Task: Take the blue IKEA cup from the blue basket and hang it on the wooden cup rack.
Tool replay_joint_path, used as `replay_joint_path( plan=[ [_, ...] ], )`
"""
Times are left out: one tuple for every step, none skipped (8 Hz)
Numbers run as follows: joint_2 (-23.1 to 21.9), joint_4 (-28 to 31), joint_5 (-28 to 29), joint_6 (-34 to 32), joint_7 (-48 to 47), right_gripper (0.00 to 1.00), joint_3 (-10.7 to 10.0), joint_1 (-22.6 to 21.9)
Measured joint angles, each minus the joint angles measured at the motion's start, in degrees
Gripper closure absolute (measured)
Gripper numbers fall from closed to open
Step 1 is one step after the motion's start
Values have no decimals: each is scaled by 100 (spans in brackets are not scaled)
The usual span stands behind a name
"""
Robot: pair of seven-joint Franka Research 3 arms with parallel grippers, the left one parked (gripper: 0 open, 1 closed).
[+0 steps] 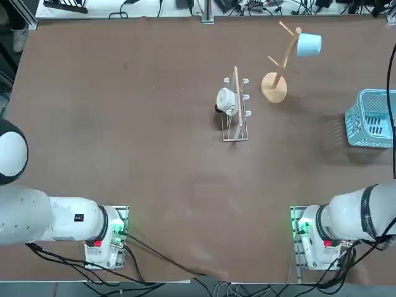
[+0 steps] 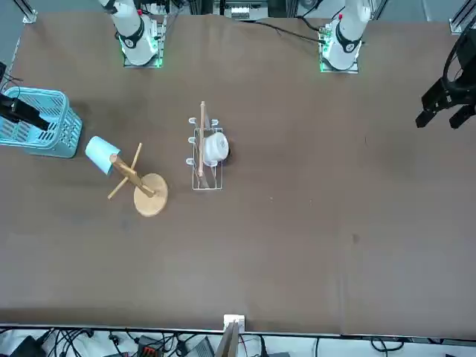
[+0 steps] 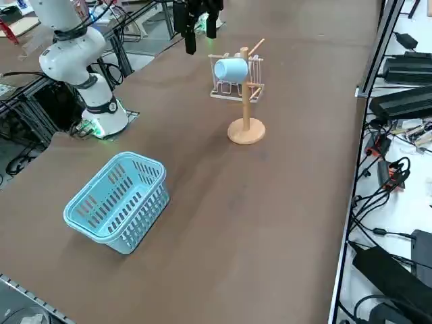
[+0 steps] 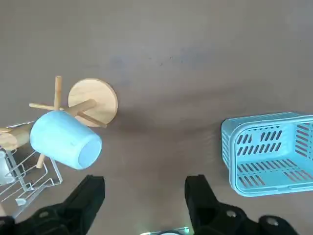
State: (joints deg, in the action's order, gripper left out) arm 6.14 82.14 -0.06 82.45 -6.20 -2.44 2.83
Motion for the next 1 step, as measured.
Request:
replay_joint_path(
  plan=[
    [3,0,0,-9,0,0,0,0]
  ],
)
